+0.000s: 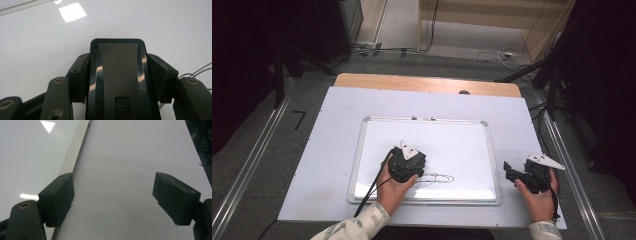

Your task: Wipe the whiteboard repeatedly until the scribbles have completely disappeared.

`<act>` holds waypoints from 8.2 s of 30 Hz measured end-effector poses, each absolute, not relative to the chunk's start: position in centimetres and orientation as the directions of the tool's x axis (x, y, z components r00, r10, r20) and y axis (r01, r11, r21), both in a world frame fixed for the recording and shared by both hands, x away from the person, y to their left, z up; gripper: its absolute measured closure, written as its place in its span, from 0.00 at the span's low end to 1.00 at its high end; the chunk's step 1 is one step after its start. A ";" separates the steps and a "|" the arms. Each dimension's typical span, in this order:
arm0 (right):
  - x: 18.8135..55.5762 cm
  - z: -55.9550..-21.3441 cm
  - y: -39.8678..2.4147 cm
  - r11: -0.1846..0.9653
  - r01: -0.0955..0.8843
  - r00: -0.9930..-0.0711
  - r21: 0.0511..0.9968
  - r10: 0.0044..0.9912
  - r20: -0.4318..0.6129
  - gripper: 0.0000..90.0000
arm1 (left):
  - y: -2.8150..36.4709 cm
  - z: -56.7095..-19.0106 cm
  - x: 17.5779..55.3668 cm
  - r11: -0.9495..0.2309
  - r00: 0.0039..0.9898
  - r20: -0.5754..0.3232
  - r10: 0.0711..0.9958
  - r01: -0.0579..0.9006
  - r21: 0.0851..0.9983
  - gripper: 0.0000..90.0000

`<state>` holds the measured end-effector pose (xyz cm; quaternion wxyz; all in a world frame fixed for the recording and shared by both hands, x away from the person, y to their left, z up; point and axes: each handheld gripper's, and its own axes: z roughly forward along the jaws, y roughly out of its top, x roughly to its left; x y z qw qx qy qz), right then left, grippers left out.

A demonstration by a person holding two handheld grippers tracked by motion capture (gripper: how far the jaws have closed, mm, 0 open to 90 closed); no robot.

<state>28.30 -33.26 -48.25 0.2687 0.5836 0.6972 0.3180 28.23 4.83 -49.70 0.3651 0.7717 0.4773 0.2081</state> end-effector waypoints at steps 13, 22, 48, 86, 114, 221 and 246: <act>28.3 -48.2 -33.3 0.117 0.643 -0.174 0.757 0.985 -0.004 0.18 | 4.0 -49.7 28.3 -0.277 0.461 -0.031 0.887 0.583 0.764 0.46; 28.3 -48.2 -33.2 0.117 0.643 -0.175 0.757 0.985 -0.004 0.18 | 3.6 -49.7 28.4 -0.283 0.465 -0.027 0.885 0.582 0.762 0.46; 28.2 -48.2 -33.3 0.117 0.641 -0.175 0.758 0.985 -0.004 0.18 | 2.0 -49.7 28.6 -0.295 0.478 -0.021 0.878 0.575 0.763 0.46; 28.2 -48.2 -33.2 0.119 0.640 -0.178 0.759 0.984 -0.004 0.18 | -0.9 -49.7 28.8 -0.317 0.503 -0.012 0.864 0.562 0.764 0.46; 28.2 -48.1 -33.3 0.119 0.638 -0.180 0.761 0.984 -0.003 0.18 | -2.6 -49.7 28.9 -0.334 0.527 -0.011 0.850 0.553 0.763 0.46; 28.3 -48.2 -33.1 0.133 0.634 -0.186 0.762 0.982 -0.017 0.18 | -6.0 -49.7 29.2 -0.367 0.561 0.007 0.828 0.533 0.762 0.46; 28.3 -48.2 -33.1 0.135 0.636 -0.185 0.760 0.983 -0.020 0.18 | -1.1 -49.8 28.6 -0.349 0.533 0.006 0.846 0.547 0.761 0.46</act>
